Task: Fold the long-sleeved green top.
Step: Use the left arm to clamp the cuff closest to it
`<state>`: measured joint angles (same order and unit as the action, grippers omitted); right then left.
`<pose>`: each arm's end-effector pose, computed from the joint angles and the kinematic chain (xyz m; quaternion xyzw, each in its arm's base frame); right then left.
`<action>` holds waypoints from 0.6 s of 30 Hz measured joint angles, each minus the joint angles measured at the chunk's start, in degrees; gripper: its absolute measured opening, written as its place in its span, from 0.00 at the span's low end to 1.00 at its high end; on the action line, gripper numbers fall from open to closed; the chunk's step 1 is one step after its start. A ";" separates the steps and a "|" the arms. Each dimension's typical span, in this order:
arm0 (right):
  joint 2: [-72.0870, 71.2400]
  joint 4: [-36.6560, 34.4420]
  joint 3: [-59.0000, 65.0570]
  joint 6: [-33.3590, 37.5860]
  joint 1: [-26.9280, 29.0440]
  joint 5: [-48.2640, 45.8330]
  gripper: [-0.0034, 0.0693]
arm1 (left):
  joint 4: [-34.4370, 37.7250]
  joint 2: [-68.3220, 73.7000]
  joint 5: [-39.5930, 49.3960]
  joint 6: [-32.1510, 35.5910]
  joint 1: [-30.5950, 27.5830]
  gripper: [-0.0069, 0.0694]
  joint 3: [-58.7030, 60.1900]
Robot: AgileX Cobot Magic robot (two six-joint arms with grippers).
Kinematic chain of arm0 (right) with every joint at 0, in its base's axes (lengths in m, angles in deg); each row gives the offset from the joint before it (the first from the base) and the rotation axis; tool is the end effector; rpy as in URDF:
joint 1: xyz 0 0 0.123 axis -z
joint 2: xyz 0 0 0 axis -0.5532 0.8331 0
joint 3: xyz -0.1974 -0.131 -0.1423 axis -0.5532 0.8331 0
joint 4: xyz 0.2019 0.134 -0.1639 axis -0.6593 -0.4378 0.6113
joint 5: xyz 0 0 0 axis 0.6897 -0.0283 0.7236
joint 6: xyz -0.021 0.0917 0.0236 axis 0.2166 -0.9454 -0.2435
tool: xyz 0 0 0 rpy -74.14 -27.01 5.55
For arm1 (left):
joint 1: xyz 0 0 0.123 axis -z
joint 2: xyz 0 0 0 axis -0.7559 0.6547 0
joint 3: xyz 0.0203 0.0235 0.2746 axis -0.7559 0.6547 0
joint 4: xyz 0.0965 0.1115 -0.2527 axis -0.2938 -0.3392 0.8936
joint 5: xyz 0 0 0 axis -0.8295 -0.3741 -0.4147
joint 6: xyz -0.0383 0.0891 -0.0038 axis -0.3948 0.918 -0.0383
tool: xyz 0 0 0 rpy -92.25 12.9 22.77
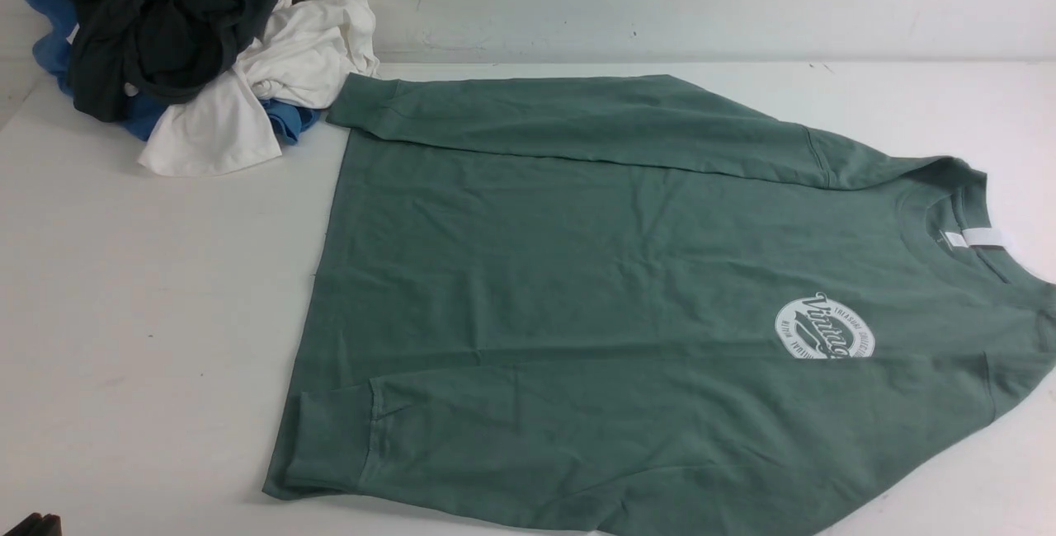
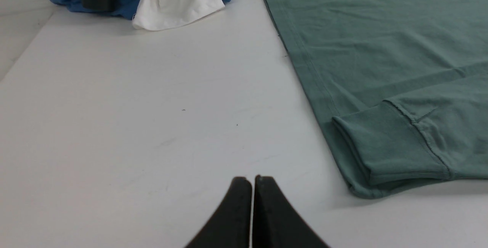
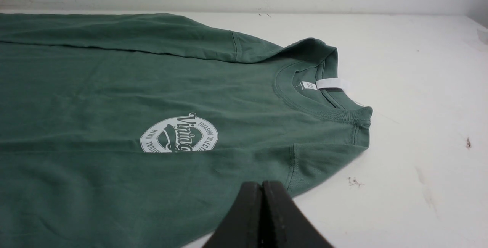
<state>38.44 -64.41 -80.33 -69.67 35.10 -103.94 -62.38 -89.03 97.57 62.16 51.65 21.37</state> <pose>0.1086 -0.0039 0.1707 0.0027 0.8025 -0.0204 0.5963 0.1085 -0.0078 0.1715 0.0607 0.7986 -0.0012 0.5988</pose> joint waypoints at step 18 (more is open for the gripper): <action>0.00 -6.03 0.20 -5.22 0.00 43.12 0.03 | 0.11 0.00 -36.26 -0.26 0.00 0.08 0.34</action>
<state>38.44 -70.43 -80.13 -74.89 35.10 -60.82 -62.27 -89.03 61.31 61.90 51.65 21.71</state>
